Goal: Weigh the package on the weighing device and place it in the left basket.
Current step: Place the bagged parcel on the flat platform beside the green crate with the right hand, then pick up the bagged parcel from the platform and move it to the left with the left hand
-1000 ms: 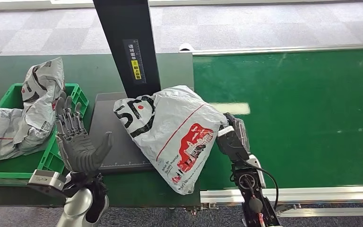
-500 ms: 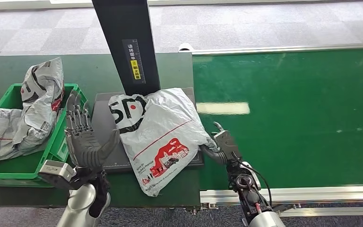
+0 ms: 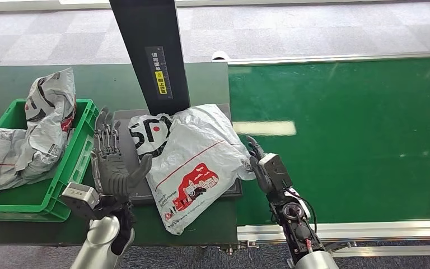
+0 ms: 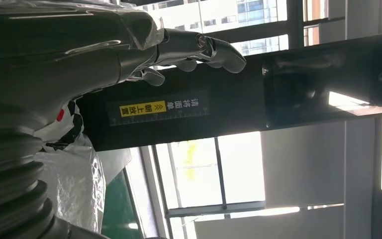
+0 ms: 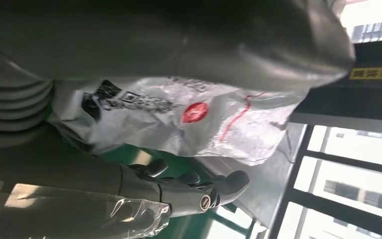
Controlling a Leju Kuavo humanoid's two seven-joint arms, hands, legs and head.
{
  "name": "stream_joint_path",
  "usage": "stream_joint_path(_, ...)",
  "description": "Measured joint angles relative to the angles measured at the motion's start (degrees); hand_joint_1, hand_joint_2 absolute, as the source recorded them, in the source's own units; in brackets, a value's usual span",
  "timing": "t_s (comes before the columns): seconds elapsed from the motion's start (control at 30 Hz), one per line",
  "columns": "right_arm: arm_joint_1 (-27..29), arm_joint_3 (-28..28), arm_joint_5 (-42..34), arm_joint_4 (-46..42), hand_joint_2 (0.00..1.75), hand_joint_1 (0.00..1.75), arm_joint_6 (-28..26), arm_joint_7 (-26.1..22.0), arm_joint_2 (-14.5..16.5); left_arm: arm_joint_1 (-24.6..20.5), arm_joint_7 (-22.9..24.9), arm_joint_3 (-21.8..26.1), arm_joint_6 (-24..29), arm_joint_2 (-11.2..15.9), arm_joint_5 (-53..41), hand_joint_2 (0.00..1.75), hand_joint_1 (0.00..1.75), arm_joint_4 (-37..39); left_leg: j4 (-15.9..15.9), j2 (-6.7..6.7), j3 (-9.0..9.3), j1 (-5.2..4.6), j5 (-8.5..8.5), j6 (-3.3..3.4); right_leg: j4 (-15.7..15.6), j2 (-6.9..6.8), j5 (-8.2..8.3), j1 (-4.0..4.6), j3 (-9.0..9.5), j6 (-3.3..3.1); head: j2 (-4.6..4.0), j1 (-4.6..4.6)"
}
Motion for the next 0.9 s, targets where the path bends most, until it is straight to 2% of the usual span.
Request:
stream_joint_path(0.07,1.9,0.8,-0.4,-5.4,0.00,0.00,1.5,-1.5,-0.1,0.0,0.0,-0.6,-0.8,-0.1,-0.2,1.75,0.00,0.6,0.0,0.00,0.00,0.00,0.00,0.00,0.0,0.00,0.00,0.00,-0.02,0.00,0.01,0.00)
stream_joint_path(0.13,5.0,2.1,-2.1,-14.4,0.00,0.00,3.4,-2.2,-0.4,-0.1,0.3,-1.5,-1.5,-0.2,-1.2,1.75,0.00,1.2,0.0,-0.01,-0.03,0.00,0.00,0.00,0.0,-0.01,0.00,0.00,-0.06,0.00,0.01,0.01)
stream_joint_path(0.27,11.4,4.0,-8.4,-36.1,1.75,0.00,7.3,-4.1,-1.8,-0.5,3.7,-3.6,-2.7,-0.6,-5.9,1.75,0.00,3.0,0.0,-0.03,-0.12,-0.03,-0.02,0.01,0.0,-0.01,-0.01,-0.03,-0.14,0.01,0.00,-0.01)
stream_joint_path(0.4,16.0,3.5,-11.1,-54.2,1.75,0.00,8.2,-5.0,-3.1,-1.7,9.5,-6.0,-4.7,-0.8,-13.2,1.75,0.00,6.5,0.0,0.00,-0.11,-0.06,-0.05,0.01,0.0,0.00,-0.02,-0.06,-0.13,0.02,0.00,0.01)
stream_joint_path(0.5,18.3,2.6,-11.2,-62.4,1.75,0.00,8.2,-5.1,-3.6,-2.5,10.8,-7.2,-5.1,-0.9,-15.4,1.75,0.00,9.3,0.0,0.03,-0.09,-0.06,-0.05,0.01,0.0,0.01,0.00,-0.06,-0.11,0.01,0.00,0.01)
stream_joint_path(0.63,19.9,2.1,-10.5,-67.6,1.75,0.00,8.2,-5.6,-3.9,-3.4,11.1,-7.9,-5.3,-1.0,-15.9,1.75,0.00,11.3,0.0,0.02,-0.05,-0.04,-0.04,0.01,0.0,0.02,0.00,-0.05,-0.08,0.01,0.01,-0.01)
stream_joint_path(0.73,20.6,1.5,-9.8,-69.6,1.75,0.00,7.9,-6.1,-4.0,-4.2,13.2,-8.6,-6.5,-1.1,-18.7,1.75,0.00,12.9,0.0,0.02,-0.03,-0.04,-0.03,0.01,0.0,0.01,0.00,-0.04,-0.07,0.00,0.01,0.00)
stream_joint_path(0.83,21.5,0.4,-10.8,-71.1,1.75,0.00,7.9,-7.2,-4.0,-5.7,16.4,-10.0,-6.7,-1.2,-25.4,1.75,0.00,16.3,0.0,0.01,-0.03,-0.05,-0.03,0.01,0.0,0.01,0.00,-0.05,-0.07,0.01,0.01,0.01)
stream_joint_path(0.9,22.2,-0.4,-12.4,-72.0,1.75,0.00,8.5,-8.7,-4.0,-6.9,18.8,-11.2,-4.3,-1.5,-32.2,1.75,0.00,19.5,0.0,0.01,-0.04,-0.06,-0.03,0.02,0.0,0.01,0.00,-0.06,-0.06,0.01,0.01,0.01)
